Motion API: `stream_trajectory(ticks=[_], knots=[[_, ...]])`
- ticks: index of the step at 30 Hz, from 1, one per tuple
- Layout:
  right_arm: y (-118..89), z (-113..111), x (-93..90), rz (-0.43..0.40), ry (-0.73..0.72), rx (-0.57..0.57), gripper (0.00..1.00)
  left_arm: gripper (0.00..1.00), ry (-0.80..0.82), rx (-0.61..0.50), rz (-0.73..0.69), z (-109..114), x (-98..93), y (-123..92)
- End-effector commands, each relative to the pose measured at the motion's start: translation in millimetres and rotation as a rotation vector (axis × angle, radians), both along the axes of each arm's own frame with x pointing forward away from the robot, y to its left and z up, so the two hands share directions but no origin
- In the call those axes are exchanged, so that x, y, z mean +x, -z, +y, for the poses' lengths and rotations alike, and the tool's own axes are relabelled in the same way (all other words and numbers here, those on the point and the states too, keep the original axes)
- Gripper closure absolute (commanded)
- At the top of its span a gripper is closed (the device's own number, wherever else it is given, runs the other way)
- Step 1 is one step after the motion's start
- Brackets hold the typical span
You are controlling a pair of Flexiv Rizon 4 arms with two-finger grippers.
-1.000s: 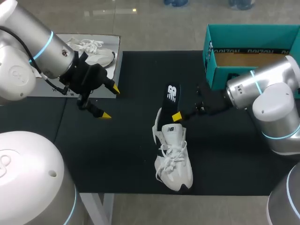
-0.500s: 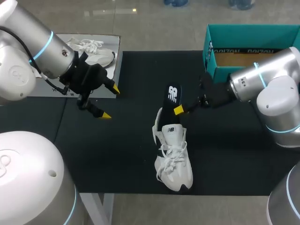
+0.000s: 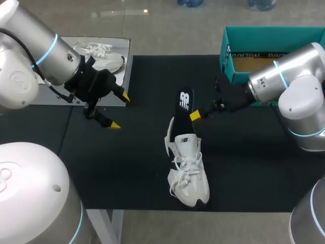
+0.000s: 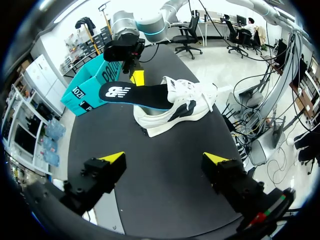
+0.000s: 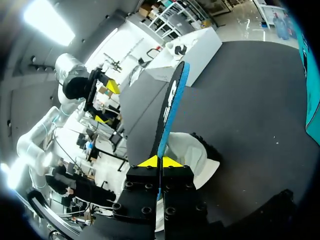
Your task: Take the shoe out of the shoebox, open the shoe tongue, remove and reinsert the insole, then place the shoe into the shoebox
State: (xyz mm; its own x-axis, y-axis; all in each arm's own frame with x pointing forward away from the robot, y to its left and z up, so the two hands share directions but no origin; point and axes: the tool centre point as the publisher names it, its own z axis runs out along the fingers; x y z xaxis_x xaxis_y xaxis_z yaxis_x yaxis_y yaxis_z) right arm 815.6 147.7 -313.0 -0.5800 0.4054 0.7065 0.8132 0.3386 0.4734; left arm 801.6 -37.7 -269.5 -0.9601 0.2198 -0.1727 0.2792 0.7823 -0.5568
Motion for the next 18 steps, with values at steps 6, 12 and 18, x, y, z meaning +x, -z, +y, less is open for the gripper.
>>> stream_trajectory(ticks=[6, 12, 18], knots=[[0.8, 0.1, 1.3, 0.011, 0.004, -0.005, 1.0, 0.0, 0.001, 0.003, 0.001, -0.1, 0.3, -0.3], [2.3, 2.4, 0.7, 0.019, 0.009, 0.002, 0.71, 0.0, 0.001, 0.003, 0.001, -0.1, 0.3, -0.3], [4.0, 8.9, 1.8, 0.021, 0.001, 0.007, 0.75, 0.0, 0.001, 0.003, 0.001, -0.1, 0.3, -0.3]])
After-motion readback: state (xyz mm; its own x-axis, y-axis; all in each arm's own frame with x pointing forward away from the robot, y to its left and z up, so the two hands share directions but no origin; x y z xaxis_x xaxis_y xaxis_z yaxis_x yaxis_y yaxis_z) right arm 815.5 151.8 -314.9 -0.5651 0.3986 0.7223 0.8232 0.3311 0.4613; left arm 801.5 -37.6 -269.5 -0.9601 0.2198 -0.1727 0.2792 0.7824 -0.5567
